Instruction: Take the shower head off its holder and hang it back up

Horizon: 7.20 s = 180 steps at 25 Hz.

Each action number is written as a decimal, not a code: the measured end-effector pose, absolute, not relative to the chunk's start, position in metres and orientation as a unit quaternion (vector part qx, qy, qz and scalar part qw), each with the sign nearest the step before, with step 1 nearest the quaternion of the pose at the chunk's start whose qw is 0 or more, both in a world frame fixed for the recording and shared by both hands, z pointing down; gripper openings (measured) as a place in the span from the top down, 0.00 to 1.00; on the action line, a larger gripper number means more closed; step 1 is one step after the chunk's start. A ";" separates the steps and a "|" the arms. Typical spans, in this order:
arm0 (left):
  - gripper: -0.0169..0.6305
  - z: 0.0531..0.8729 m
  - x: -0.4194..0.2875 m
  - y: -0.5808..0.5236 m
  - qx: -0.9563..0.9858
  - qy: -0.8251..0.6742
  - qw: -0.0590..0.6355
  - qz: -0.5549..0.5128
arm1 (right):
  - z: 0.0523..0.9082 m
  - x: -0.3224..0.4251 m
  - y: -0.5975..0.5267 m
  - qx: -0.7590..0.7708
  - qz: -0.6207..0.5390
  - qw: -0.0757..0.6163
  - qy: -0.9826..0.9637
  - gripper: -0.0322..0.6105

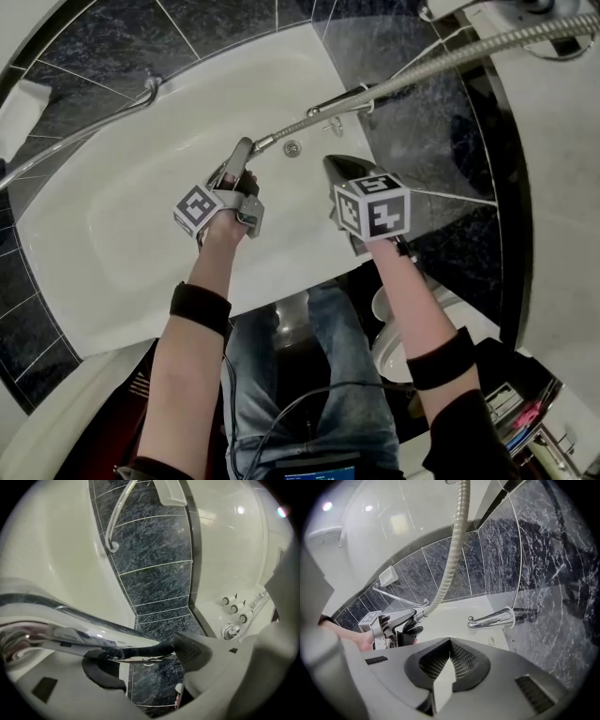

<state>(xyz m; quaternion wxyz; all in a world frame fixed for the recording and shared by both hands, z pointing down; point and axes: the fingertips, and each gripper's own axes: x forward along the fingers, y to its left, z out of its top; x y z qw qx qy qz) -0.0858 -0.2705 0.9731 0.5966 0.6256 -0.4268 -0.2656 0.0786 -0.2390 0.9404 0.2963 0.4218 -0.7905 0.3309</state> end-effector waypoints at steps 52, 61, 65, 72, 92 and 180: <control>0.26 0.994 -0.067 -0.230 0.541 -0.442 0.703 -0.134 | 0.910 0.081 -0.227 0.425 0.335 0.288 -0.790 0.93; 0.96 0.990 -0.074 -0.225 0.555 -0.462 0.688 -0.072 | 0.905 0.079 -0.225 0.425 0.335 0.286 -0.790 0.93; 0.96 0.980 -0.072 -0.228 0.575 -0.458 0.675 -0.068 | 0.909 0.084 -0.217 0.429 0.340 0.292 -0.784 0.93; 0.96 0.953 -0.074 -0.227 0.602 -0.461 0.649 -0.067 | 0.895 0.084 -0.213 0.429 0.339 0.289 -0.785 0.93; 0.96 0.638 -0.132 -0.187 0.788 -0.518 0.322 0.085 | 0.696 0.068 -0.193 0.413 0.291 0.278 -0.817 0.92; 0.97 0.602 -0.177 -0.125 0.788 -0.550 0.218 0.169 | 0.723 0.099 -0.161 0.409 0.232 0.347 -0.812 0.73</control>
